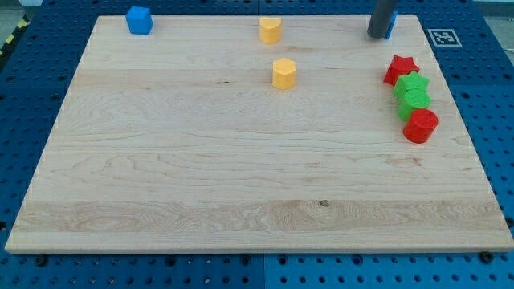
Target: Move the yellow hexagon diagonally bottom left to the red circle
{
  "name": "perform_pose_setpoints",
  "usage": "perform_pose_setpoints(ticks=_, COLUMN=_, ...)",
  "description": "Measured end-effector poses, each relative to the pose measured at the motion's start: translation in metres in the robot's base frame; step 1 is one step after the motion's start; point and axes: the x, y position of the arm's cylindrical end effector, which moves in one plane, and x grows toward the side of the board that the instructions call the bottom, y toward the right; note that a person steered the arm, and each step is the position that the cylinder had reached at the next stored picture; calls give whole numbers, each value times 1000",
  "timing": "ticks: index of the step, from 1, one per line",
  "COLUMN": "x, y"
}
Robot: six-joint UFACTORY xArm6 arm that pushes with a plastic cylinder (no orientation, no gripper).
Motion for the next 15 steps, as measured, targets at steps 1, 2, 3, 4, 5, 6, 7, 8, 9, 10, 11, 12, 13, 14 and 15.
perform_pose_setpoints(ticks=1, x=-6, y=1)
perform_pose_setpoints(ticks=2, x=-6, y=-21)
perform_pose_setpoints(ticks=3, x=1, y=-51)
perform_pose_setpoints(ticks=4, x=25, y=-72)
perform_pose_setpoints(ticks=5, x=51, y=-87)
perform_pose_setpoints(ticks=6, x=52, y=-87)
perform_pose_setpoints(ticks=7, x=53, y=-87)
perform_pose_setpoints(ticks=8, x=57, y=-92)
perform_pose_setpoints(ticks=9, x=67, y=-105)
perform_pose_setpoints(ticks=10, x=73, y=-138)
perform_pose_setpoints(ticks=11, x=87, y=-163)
perform_pose_setpoints(ticks=12, x=109, y=-170)
perform_pose_setpoints(ticks=13, x=121, y=-175)
perform_pose_setpoints(ticks=14, x=120, y=-183)
perform_pose_setpoints(ticks=15, x=137, y=-189)
